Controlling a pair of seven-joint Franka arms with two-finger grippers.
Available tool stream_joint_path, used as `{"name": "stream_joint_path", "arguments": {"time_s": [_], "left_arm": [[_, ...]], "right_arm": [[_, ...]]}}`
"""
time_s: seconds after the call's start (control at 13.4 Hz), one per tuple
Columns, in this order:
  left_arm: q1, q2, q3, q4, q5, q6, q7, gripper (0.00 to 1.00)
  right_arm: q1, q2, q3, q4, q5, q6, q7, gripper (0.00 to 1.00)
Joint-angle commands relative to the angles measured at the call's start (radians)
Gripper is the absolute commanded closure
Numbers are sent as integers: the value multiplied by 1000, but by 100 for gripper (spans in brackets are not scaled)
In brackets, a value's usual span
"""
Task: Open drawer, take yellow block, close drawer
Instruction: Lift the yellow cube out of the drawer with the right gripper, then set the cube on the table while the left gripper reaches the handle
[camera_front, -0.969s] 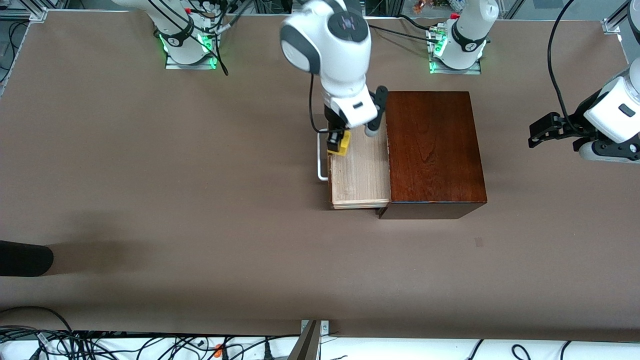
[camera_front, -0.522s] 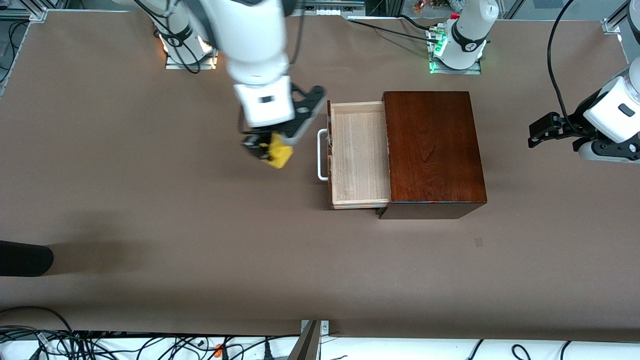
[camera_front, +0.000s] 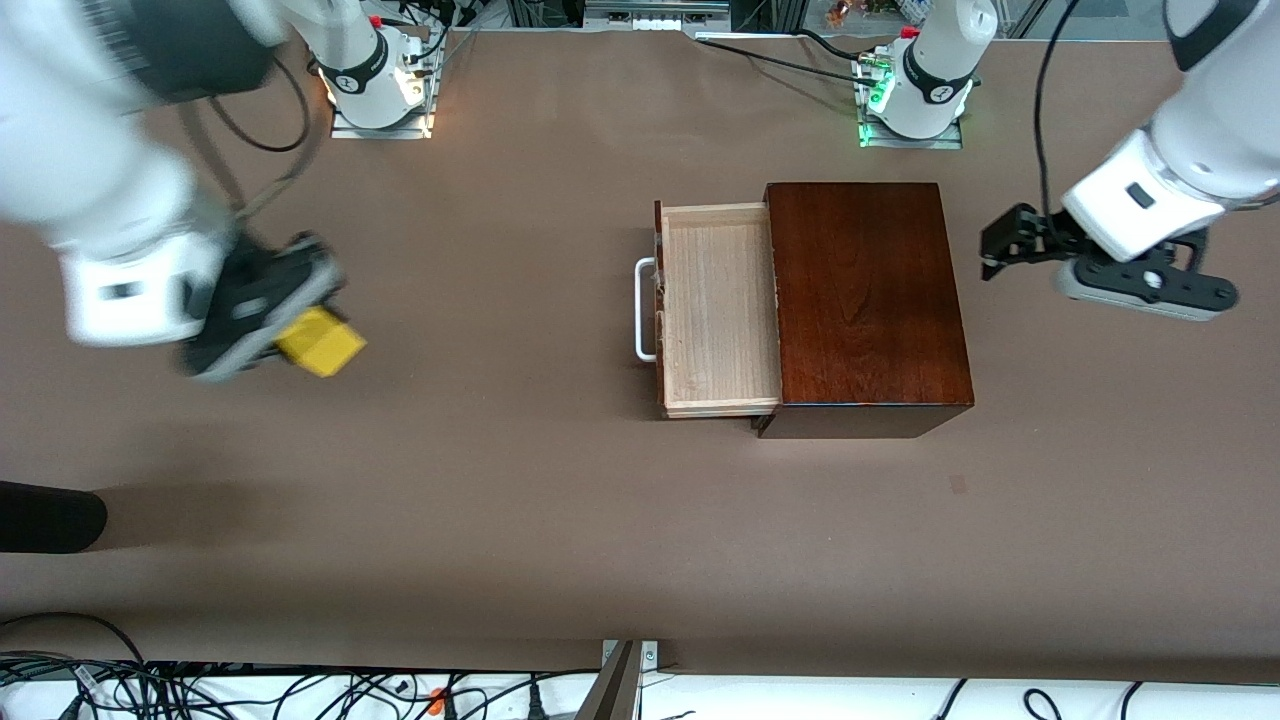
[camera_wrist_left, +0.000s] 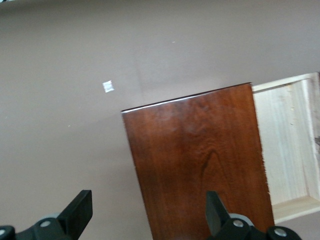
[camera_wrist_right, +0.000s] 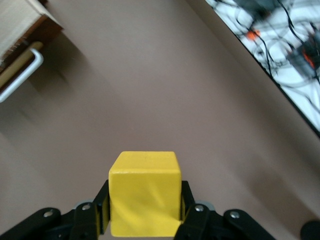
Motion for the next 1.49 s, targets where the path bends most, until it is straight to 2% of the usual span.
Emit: {"name": "stream_joint_path", "arguments": {"time_s": [0.0,0.15,0.45,0.67,0.82,1.04,1.19,1.42], "left_arm": [[0,1,-72,33,-22,-9,9,0],[0,3,-151,20,-25,-12,12,0],[-27,46,-356,27,-8,0,6,0],[-139,108,-375,37,4,50,35,0],[-230,171,-376,82,35,95,160,0],[-385,305,-372,187,194,97,279,0],[-432,398,-369,231,225,110,340,0],[-451,495,-370,239,293,187,564,0]], "right_arm": [[-72,-68,20,-130,32,8,14,100],[-114,-150,31,-331,20,132,63,100],[-161,-250,63,-632,-33,302,205,100],[-176,-274,76,-815,-57,440,292,100],[-180,-258,76,-918,-55,601,292,100],[-187,-147,76,-932,-52,753,292,100],[-187,-79,77,-935,-51,830,298,100],[-187,-15,77,-935,-43,896,307,100]]}}
